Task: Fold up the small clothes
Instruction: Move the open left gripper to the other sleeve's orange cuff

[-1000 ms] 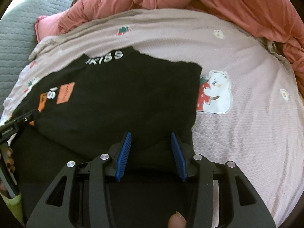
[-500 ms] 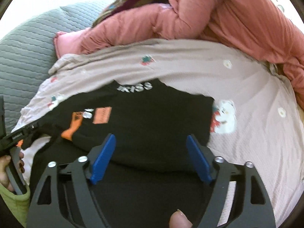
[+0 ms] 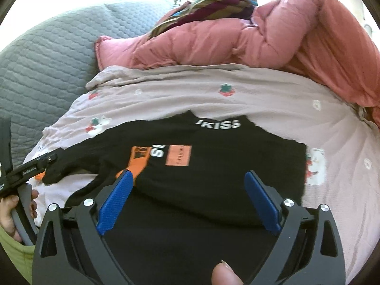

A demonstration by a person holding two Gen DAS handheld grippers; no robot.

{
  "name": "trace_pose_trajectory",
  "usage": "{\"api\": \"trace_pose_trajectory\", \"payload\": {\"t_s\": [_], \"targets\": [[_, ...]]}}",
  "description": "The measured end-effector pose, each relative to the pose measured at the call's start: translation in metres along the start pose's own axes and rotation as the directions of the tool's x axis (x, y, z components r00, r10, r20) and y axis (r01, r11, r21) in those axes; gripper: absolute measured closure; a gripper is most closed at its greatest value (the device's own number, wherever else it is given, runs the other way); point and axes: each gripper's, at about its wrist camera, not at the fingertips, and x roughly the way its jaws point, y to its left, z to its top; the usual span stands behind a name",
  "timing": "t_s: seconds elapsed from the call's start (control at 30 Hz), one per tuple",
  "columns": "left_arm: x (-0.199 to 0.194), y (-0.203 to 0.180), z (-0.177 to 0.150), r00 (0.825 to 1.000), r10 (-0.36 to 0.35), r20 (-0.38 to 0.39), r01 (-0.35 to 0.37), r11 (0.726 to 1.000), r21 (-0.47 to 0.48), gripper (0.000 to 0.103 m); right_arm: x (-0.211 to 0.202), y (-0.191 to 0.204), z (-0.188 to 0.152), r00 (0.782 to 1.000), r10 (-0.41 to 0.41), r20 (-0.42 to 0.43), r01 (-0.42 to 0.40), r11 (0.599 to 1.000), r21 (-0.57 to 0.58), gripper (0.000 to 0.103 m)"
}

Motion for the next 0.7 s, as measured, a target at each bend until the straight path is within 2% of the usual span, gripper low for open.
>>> {"api": "trace_pose_trajectory", "payload": {"t_s": [0.37,0.7], "targets": [[-0.021,0.06,0.001,0.996,0.08,0.031,-0.077,0.993,-0.093,0.01,0.018,0.048,0.007,0.999,0.044,-0.019,-0.046,0.997,-0.068,0.009],[-0.026,0.1,-0.004,0.99,0.139,0.03,-0.133,0.978,-0.161,0.01,0.03,0.083,0.016,0.996,0.084,-0.025,-0.086,0.989,-0.121,0.009]]}}
